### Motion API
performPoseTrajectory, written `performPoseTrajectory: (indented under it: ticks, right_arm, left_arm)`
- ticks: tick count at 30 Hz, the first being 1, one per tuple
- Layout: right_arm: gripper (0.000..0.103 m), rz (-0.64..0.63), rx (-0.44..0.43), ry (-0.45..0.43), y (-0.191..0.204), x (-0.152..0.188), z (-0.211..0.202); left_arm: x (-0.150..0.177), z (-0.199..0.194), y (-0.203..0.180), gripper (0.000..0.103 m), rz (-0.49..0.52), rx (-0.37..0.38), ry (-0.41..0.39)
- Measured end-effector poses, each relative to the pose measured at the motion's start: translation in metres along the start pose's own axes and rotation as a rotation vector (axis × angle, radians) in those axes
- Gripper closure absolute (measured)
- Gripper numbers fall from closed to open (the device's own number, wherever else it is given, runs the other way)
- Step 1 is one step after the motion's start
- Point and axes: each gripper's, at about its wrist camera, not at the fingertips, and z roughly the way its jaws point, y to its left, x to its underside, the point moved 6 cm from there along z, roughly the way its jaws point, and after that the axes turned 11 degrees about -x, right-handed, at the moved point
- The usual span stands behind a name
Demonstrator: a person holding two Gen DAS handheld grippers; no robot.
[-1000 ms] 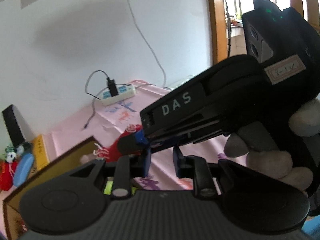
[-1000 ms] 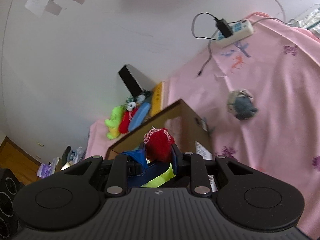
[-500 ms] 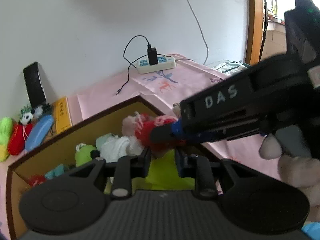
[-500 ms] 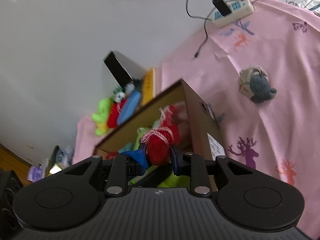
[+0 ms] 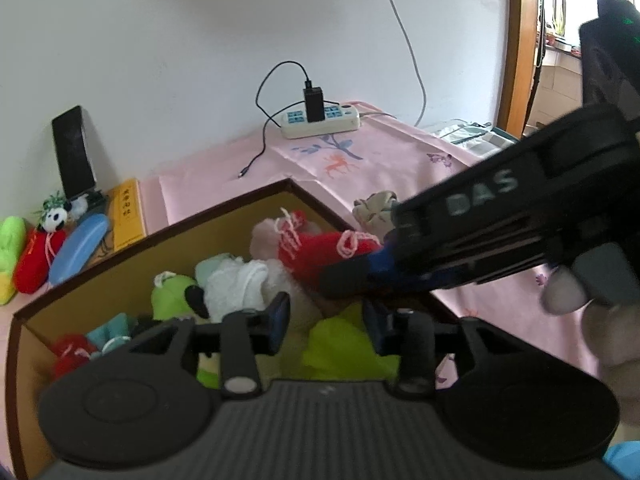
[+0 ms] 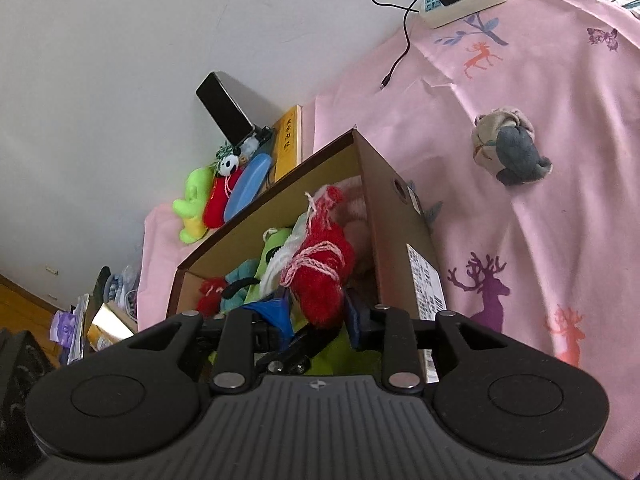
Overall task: Organize soft objects
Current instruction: 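Carry the red knitted item into the cardboard box and release it, then move the right gripper out of the box toward the grey-and-white sock ball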
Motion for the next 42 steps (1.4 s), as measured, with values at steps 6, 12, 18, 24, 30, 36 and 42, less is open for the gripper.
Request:
performPoseTrajectory:
  ticks: [6,12,18,24,30,36,42]
  right_arm:
    - [0.088,-0.033,0.003,0.0,0.003,0.005,-0.021]
    - [0.089,-0.129,-0.031,-0.093,0.019,-0.003,-0.042]
    - [0.091,-0.166,-0.002,-0.101,0.022,-0.015,-0.018]
    - [0.092,-0.21,0.042,-0.042,0.022,-0.012,0.008]
    - [0.095,-0.193,0.118,0.017,0.009,-0.007,0.021]
    - [0.095,-0.215,0.134,0.029,0.011,-0.003,0.02]
    - [0.091,-0.154,0.091,0.002,0.005,-0.002,0.002]
  left_arm:
    - [0.002,-0.013,0.001,0.054,0.0,0.0,-0.015]
    - [-0.005,-0.028,-0.003,0.054,0.001,0.008,-0.065]
    - [-0.007,-0.025,-0.009,0.054,0.011,0.002,-0.058]
    - [0.001,-0.024,-0.008,0.054,0.015,-0.017,-0.031]
    - [0.006,-0.025,0.003,0.052,-0.02,-0.045,-0.009]
    - [0.004,-0.023,0.004,0.048,-0.029,-0.073,0.002]
    - [0.002,-0.025,0.002,0.047,-0.03,-0.086,0.0]
